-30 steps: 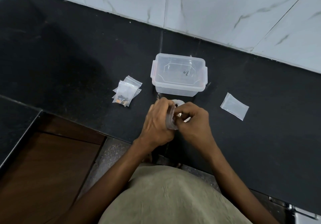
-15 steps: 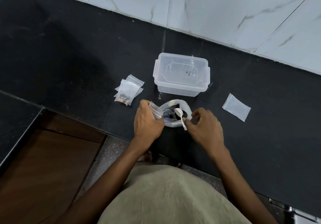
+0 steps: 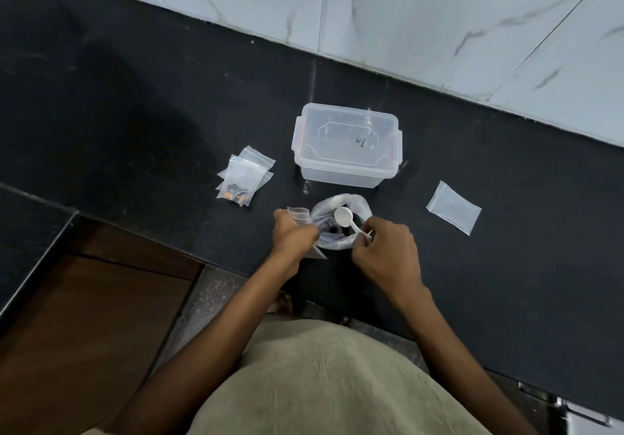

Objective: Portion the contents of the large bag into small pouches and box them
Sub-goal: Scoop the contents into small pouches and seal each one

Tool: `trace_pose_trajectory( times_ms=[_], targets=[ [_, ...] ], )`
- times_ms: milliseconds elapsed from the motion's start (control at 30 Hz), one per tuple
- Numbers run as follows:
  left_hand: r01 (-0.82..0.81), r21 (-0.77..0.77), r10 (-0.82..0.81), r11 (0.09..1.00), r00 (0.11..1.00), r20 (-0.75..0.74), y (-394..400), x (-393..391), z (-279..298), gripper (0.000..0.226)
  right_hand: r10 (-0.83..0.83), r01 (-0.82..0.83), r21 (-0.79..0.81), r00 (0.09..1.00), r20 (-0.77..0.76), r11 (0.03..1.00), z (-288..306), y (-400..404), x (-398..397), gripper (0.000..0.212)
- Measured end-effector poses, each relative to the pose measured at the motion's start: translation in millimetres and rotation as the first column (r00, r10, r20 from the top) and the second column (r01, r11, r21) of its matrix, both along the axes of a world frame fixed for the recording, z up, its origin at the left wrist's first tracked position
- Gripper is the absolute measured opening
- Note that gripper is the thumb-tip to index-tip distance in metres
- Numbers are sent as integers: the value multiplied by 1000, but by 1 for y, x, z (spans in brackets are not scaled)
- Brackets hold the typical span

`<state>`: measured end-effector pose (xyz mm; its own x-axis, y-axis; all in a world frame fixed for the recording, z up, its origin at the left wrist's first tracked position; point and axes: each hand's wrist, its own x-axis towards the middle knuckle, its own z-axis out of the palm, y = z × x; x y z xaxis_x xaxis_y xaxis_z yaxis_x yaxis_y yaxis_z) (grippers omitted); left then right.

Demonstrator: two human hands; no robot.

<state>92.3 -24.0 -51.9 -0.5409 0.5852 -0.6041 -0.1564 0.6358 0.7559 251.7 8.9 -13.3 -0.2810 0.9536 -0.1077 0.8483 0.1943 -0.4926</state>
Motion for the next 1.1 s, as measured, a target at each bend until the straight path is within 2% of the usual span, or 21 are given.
trace_pose_trajectory(
  times_ms=[100, 300, 433, 533, 600, 667, 733, 833, 967, 1033, 1100],
  targets=[
    [8, 74, -14, 997, 996, 84, 1, 2, -1, 45, 70, -72, -43, 997, -31, 996, -9, 1, -3, 14],
    [-114, 264, 1, 958, 920, 392, 2, 6, 0, 53, 75, -75, -57, 997, 5, 996, -15, 4, -4, 16],
    [-138, 227, 54, 964, 939, 340, 5, 5, -3, 48, 101, -101, -10, 995, -17, 995, -13, 7, -4, 20],
    [-133, 204, 81, 970, 966, 246, 6, -1, -4, 48, 72, -69, 30, 989, -130, 997, -14, 10, 3, 26],
    [-149, 202, 98, 968, 965, 245, 6, -3, -5, 49, 49, -50, 1, 977, -208, 999, -16, 10, 6, 18],
    [-166, 211, 105, 963, 956, 274, 7, -3, -5, 48, 41, -49, -32, 975, -219, 998, -19, 10, 7, 13],
    [-203, 229, 111, 952, 927, 360, 7, -2, -4, 49, 57, -69, -76, 987, -149, 995, -23, 9, 6, 13],
    [-292, 255, 115, 922, 834, 539, 7, 2, 3, 47, 86, -91, -101, 995, -58, 991, -26, 8, 4, 18],
    [-338, 235, 109, 912, 749, 654, 7, -1, 2, 41, 96, -100, -92, 994, -49, 991, -26, 8, 1, 20],
    [-333, 265, 80, 905, 744, 664, 7, -3, -1, 36, 90, -95, -98, 994, -55, 991, -26, 9, 0, 20],
    [-245, 321, 6, 915, 804, 594, 8, -5, -1, 44, 73, -83, -106, 993, -91, 991, -26, 10, 0, 20]
  ],
)
